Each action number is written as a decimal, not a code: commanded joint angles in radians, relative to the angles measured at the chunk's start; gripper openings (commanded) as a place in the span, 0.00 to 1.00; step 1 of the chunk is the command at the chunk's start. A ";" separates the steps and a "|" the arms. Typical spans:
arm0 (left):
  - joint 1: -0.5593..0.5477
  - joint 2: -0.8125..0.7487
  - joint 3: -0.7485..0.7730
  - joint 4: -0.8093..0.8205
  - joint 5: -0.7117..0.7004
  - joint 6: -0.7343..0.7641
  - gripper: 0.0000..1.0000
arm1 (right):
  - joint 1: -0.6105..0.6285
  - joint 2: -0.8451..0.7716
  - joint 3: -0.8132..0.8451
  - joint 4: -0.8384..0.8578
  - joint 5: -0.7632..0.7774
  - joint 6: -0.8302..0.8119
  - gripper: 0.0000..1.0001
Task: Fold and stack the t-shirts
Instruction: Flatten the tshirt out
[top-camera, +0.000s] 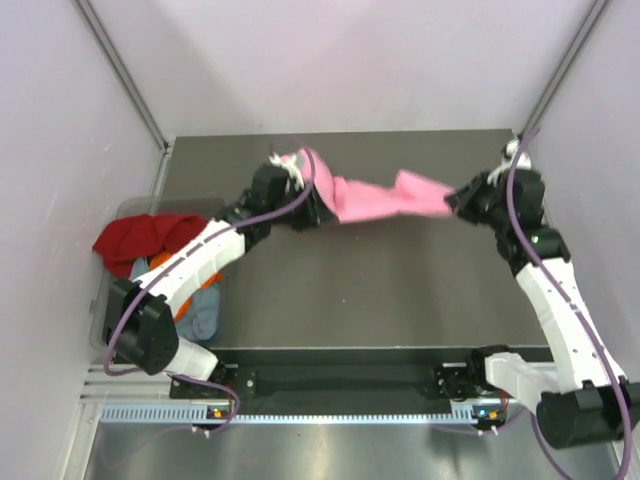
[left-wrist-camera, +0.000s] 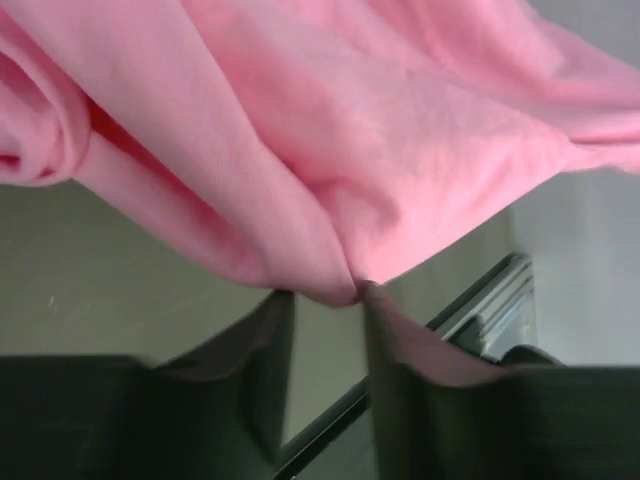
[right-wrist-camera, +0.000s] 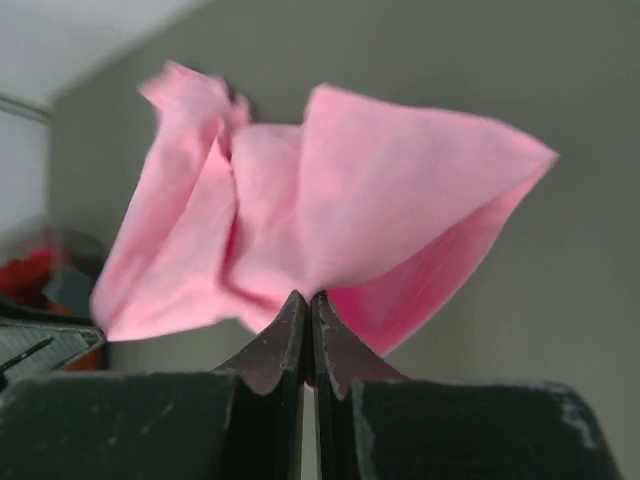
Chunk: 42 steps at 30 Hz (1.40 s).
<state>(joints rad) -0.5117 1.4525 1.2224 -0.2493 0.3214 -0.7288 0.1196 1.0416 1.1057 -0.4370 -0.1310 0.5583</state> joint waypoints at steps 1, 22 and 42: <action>-0.011 -0.035 -0.189 0.012 -0.021 -0.003 0.44 | -0.020 -0.104 -0.179 -0.090 0.060 -0.003 0.00; 0.225 0.216 -0.140 -0.192 -0.262 0.074 0.51 | -0.020 -0.278 -0.394 -0.132 0.108 0.038 0.00; 0.226 0.315 0.407 -0.407 -0.413 0.088 0.00 | -0.060 -0.140 -0.186 -0.066 0.120 -0.004 0.00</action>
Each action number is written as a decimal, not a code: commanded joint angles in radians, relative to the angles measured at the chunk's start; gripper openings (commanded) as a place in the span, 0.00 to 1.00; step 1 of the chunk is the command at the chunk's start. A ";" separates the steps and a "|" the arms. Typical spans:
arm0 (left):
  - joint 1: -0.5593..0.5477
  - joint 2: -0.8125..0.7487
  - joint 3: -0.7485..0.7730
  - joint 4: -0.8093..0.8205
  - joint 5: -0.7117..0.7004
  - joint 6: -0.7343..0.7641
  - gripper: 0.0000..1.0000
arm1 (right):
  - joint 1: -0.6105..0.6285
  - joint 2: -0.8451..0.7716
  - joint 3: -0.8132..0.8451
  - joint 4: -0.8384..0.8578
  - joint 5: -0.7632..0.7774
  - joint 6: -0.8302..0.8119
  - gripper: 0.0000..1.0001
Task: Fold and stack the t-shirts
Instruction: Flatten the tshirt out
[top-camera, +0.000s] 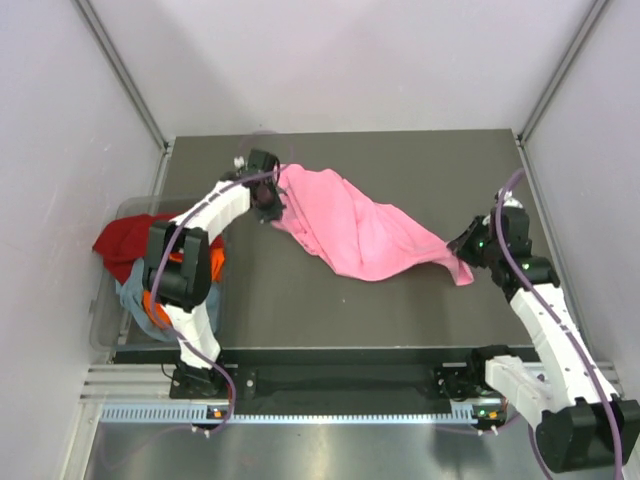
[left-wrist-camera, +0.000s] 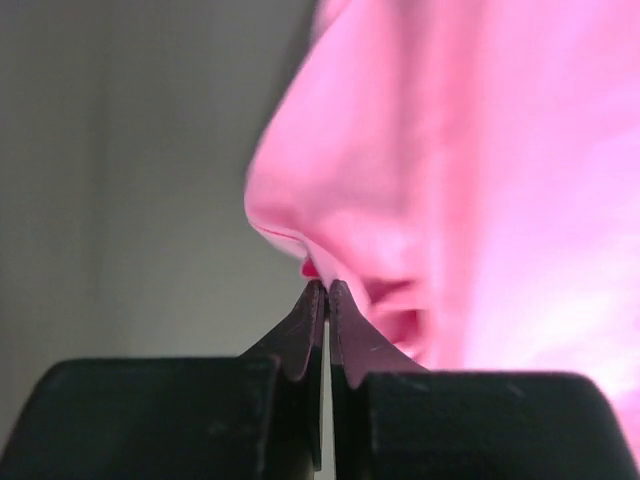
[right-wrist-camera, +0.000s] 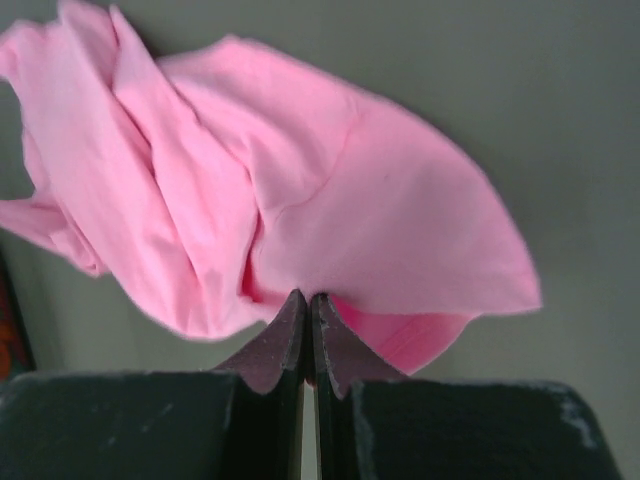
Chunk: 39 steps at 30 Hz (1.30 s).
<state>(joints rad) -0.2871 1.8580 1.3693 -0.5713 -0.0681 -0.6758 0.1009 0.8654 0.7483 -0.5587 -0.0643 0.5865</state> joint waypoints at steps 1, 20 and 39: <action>0.002 -0.103 0.334 -0.111 -0.035 0.039 0.00 | -0.058 0.058 0.292 0.048 0.095 -0.045 0.00; 0.000 -0.324 0.804 -0.328 -0.111 0.099 0.00 | -0.283 0.136 0.875 -0.168 0.081 -0.062 0.00; 0.002 -0.234 0.534 -0.032 0.037 0.120 0.00 | -0.285 0.187 0.621 0.034 -0.034 0.016 0.00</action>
<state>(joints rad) -0.2897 1.5036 1.8290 -0.8059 -0.0486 -0.5877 -0.1719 1.0065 1.3079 -0.7166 -0.0593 0.5697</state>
